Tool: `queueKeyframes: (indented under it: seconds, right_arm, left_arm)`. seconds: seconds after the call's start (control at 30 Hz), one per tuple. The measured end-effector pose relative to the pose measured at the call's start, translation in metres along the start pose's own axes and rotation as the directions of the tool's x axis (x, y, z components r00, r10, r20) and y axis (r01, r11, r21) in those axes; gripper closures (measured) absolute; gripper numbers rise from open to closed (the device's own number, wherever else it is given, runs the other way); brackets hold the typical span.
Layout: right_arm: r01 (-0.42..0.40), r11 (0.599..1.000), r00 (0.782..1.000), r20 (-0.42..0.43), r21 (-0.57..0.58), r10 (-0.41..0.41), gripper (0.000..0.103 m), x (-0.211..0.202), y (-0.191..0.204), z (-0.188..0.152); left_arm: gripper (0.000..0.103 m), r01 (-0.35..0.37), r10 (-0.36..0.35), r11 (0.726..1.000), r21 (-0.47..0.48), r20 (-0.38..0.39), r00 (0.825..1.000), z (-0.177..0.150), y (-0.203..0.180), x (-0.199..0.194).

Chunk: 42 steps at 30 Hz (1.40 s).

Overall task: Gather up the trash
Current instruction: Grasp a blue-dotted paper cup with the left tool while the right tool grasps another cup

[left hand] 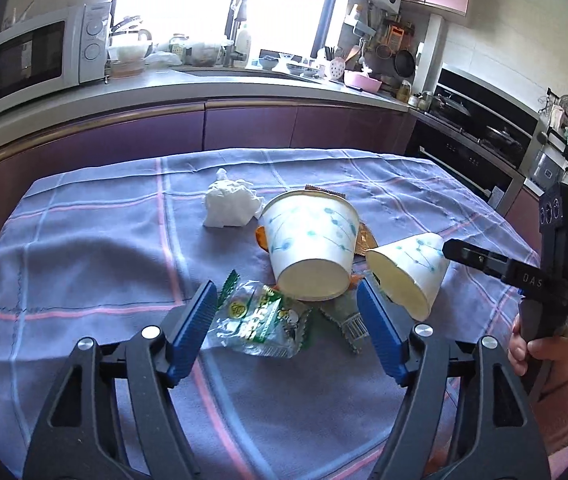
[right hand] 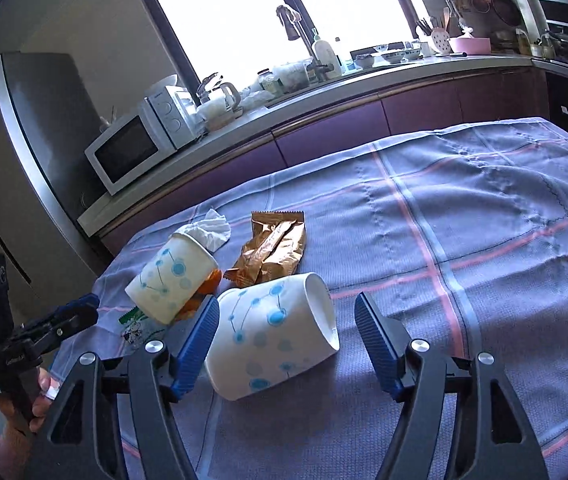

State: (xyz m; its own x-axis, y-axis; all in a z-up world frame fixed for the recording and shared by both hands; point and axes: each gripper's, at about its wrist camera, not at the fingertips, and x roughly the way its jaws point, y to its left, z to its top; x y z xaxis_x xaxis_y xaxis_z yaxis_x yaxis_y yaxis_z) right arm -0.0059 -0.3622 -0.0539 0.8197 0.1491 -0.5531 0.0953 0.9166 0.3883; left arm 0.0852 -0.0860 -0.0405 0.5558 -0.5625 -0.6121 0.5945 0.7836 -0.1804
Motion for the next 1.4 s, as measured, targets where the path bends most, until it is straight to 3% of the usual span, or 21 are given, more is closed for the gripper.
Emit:
queueKeyframes:
  seconds: [0.17,0.23,0.37,0.53,0.73,0.8,0.9,1.4]
  right_arm:
    - [-0.04,0.999,0.999,-0.027,0.011,0.04,0.034,0.006,0.0,-0.007]
    - [-0.047,0.999,0.998,-0.036,0.0,0.047,0.027,0.007,0.005,-0.01]
    - [-0.013,0.997,0.999,-0.05,-0.071,0.009,0.021,0.01,0.021,-0.016]
    - [0.081,0.979,0.993,-0.067,-0.186,-0.094,0.013,0.019,0.041,-0.023]
    - [0.158,0.961,0.984,-0.039,-0.229,-0.171,0.013,0.02,0.042,-0.024]
    - [0.155,0.96,0.986,-0.031,-0.234,-0.167,0.014,0.017,0.041,-0.024]
    - [0.158,0.956,0.986,-0.018,-0.245,-0.167,0.025,0.014,0.041,-0.023]
    - [0.121,0.972,0.993,0.038,-0.2,-0.115,0.025,-0.006,0.036,-0.01]
  left_arm:
    - [0.029,0.001,-0.001,1.0,0.004,-0.06,0.998,0.009,-0.008,0.032]
    - [0.03,-0.002,0.002,1.0,-0.005,-0.077,0.997,0.01,-0.007,0.042]
    - [0.03,-0.002,0.0,1.0,-0.028,-0.093,0.996,0.011,-0.002,0.054]
    - [0.033,-0.003,-0.001,0.999,-0.038,-0.106,0.994,0.011,-0.001,0.061]
    - [0.032,-0.007,0.004,1.0,-0.03,-0.099,0.995,0.015,0.0,0.065]
    - [0.033,-0.01,0.008,1.0,-0.028,-0.1,0.995,0.017,0.0,0.067]
    - [0.041,-0.007,0.002,0.999,-0.046,-0.104,0.995,0.018,0.001,0.069]
    - [0.043,-0.017,0.015,0.999,-0.049,-0.039,0.999,0.013,0.002,0.038]
